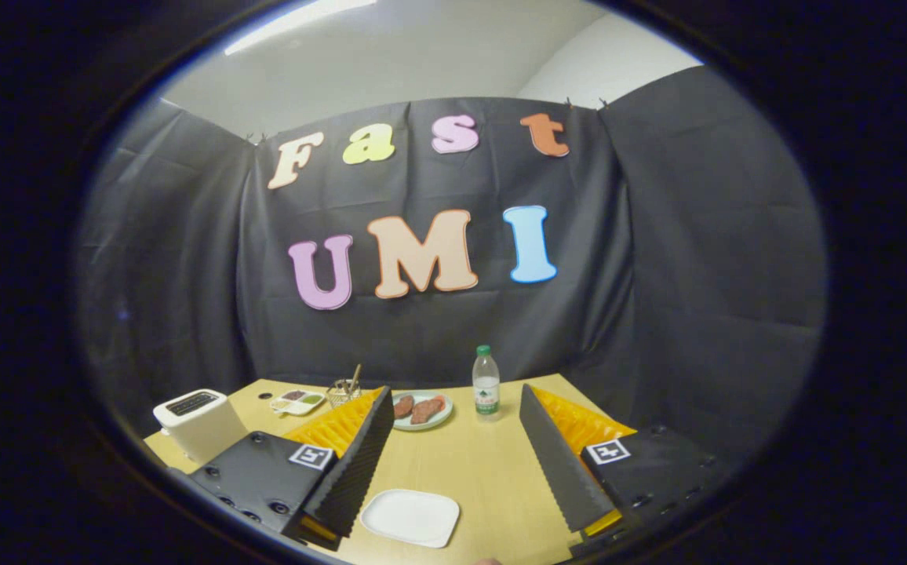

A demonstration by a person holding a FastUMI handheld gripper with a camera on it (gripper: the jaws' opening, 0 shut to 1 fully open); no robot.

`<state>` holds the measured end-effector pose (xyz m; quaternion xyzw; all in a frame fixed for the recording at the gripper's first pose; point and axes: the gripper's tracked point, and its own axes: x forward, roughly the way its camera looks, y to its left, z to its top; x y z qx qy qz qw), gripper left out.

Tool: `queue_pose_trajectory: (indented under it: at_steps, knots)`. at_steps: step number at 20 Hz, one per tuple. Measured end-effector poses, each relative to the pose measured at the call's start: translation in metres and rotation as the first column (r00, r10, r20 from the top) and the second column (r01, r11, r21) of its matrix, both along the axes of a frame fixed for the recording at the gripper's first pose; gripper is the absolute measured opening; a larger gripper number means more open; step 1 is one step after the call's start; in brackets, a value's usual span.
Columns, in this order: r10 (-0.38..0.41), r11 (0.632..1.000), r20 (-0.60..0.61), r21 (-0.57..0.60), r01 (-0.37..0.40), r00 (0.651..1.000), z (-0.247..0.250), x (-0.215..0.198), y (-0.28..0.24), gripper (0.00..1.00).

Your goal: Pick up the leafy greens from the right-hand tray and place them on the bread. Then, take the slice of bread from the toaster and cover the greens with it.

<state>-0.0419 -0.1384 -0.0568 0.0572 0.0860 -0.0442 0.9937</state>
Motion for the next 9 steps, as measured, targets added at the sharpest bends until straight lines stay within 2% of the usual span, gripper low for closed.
queue_pose_trajectory:
  at_steps: [9]
  knots:
    - [-0.011, 0.998, 0.033, -0.059, 0.013, 0.999, 0.027, -0.011, 0.013, 1.0]
